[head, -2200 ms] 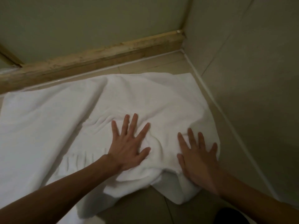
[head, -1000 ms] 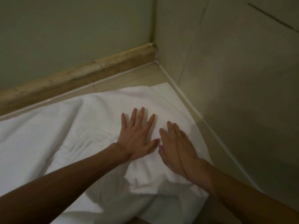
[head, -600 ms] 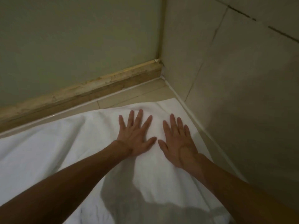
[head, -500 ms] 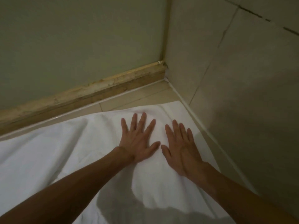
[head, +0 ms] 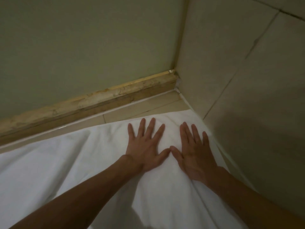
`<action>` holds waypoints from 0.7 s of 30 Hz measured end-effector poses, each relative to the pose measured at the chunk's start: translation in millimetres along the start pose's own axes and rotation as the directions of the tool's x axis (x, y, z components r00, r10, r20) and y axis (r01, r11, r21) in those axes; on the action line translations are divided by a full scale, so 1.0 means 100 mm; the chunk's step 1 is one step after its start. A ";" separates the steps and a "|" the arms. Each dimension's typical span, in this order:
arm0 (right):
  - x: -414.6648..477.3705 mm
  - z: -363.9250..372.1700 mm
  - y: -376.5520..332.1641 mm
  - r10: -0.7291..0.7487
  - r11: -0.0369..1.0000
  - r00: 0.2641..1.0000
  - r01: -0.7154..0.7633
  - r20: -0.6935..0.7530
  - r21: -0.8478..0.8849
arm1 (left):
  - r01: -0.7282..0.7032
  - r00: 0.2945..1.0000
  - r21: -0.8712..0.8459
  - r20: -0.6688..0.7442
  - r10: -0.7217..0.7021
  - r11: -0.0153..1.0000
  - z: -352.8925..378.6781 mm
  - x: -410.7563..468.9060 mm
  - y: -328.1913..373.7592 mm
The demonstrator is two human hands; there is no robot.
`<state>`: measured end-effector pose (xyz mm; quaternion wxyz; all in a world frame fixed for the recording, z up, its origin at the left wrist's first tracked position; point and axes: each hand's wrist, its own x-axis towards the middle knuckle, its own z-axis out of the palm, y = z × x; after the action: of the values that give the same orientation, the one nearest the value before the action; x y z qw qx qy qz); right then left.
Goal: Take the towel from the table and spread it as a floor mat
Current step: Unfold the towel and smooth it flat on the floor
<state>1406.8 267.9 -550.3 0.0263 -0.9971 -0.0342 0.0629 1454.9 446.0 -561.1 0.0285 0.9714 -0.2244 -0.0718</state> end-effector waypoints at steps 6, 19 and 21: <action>0.24 0.04 0.11 -0.051 0.998 0.999 0.050 -0.012 -0.036 | 0.022 1.000 -0.010 -0.005 -0.022 1.000 -0.03 0.07 -0.05; 0.13 -0.03 -0.40 0.024 1.000 0.999 -0.024 -0.040 -0.010 | 0.215 0.976 -0.046 0.030 -0.214 0.976 -0.15 -0.72 -0.52; 0.08 0.03 -0.53 0.064 0.996 0.997 -0.066 0.034 0.065 | 0.275 0.961 -0.039 0.031 -0.274 0.961 -0.14 -0.89 -0.66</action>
<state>1411.4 321.3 -550.9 0.0565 -0.9951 -0.0001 0.0805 1406.7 544.4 -542.0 0.0362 0.9914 -0.0863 -0.0919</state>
